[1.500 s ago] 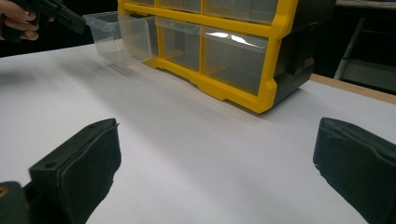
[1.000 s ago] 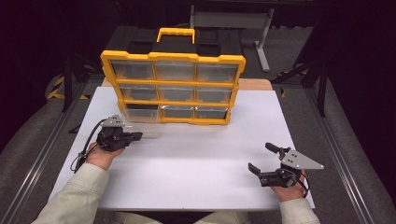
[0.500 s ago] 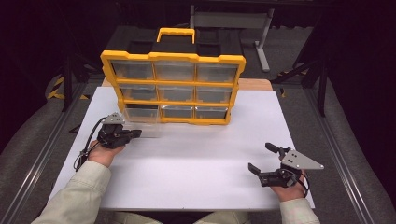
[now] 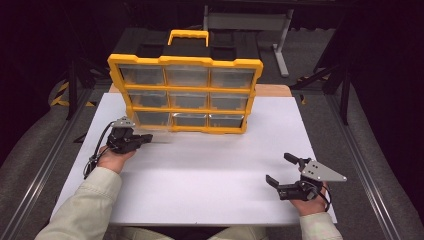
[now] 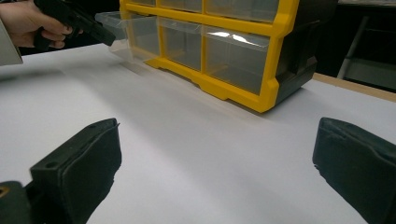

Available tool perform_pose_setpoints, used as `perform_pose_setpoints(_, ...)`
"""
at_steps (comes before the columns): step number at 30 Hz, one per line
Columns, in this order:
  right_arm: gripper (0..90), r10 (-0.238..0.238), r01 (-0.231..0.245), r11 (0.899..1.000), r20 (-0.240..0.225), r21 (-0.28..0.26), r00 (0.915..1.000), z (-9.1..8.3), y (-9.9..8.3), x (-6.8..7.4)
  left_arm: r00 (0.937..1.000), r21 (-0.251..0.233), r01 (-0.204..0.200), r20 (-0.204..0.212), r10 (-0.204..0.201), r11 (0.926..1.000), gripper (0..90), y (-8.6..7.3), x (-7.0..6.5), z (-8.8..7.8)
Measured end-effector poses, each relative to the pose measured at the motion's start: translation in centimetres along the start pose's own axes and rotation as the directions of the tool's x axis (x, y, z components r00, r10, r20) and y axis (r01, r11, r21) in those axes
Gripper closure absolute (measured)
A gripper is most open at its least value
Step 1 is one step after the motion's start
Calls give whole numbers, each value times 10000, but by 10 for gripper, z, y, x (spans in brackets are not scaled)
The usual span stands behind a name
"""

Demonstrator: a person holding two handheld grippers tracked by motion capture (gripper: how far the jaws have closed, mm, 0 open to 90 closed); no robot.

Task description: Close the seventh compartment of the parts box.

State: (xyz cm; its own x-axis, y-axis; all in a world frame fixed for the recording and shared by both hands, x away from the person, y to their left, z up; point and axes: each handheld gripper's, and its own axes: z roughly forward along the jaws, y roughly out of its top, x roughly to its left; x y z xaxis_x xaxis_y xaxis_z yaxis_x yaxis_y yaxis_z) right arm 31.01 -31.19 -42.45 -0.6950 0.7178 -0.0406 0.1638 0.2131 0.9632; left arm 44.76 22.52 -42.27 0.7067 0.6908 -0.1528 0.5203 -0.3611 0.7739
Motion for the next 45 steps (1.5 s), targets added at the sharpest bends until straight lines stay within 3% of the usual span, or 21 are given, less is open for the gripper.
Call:
perform_pose_setpoints(16,18,40,-40,10000,-47,-8,10000,0,-1,-1,9993,-83,257,-280,-259,9996,895,6,15,13)
perform_pose_setpoints(32,18,40,-40,10000,-42,21,10000,0,-1,-1,9978,-152,144,-647,-154,9998,895,17,24,25)
perform_pose_setpoints(37,18,48,-48,10000,-72,18,10000,0,-1,-2,9968,-253,491,-616,-506,9985,895,16,29,29)
perform_pose_setpoints(45,18,83,-83,10000,-151,-20,9999,0,-2,-2,9955,-283,512,-787,-533,9983,895,22,34,35)
